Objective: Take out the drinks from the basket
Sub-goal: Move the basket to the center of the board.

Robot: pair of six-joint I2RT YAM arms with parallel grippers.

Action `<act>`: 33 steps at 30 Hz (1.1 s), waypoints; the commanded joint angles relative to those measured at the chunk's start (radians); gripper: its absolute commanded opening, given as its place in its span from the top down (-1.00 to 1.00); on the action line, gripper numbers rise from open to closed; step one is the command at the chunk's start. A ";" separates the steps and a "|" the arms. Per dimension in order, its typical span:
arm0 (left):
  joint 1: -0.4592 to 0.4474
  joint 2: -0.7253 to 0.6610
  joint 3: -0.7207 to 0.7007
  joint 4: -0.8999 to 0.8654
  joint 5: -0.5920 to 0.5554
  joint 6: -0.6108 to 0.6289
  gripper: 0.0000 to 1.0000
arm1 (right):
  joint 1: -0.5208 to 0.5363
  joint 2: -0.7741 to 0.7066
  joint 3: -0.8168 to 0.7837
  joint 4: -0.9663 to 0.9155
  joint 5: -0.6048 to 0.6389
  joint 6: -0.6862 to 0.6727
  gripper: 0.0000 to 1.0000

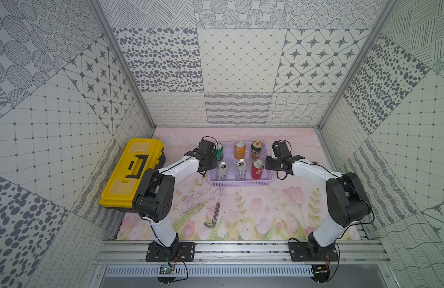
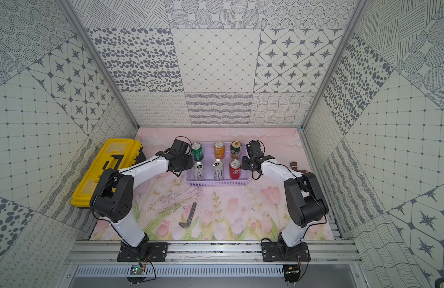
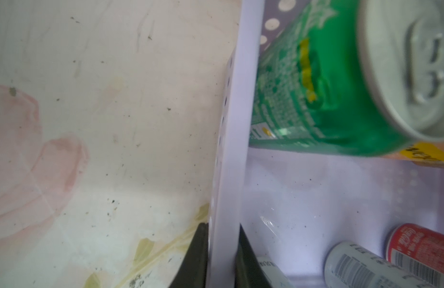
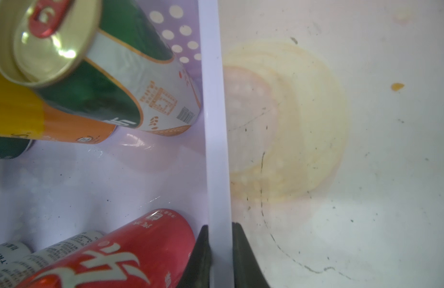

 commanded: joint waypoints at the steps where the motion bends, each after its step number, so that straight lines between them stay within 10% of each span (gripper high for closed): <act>1: -0.063 -0.060 -0.077 -0.119 0.018 -0.160 1.00 | 0.056 -0.060 -0.068 -0.016 -0.017 0.194 1.00; 27: -0.105 -0.155 -0.127 -0.176 -0.057 -0.186 0.90 | 0.133 -0.210 -0.198 0.041 0.080 0.334 1.00; 33: -0.104 -0.219 -0.127 -0.195 -0.122 -0.183 0.52 | 0.133 -0.243 -0.181 0.047 0.124 0.328 0.42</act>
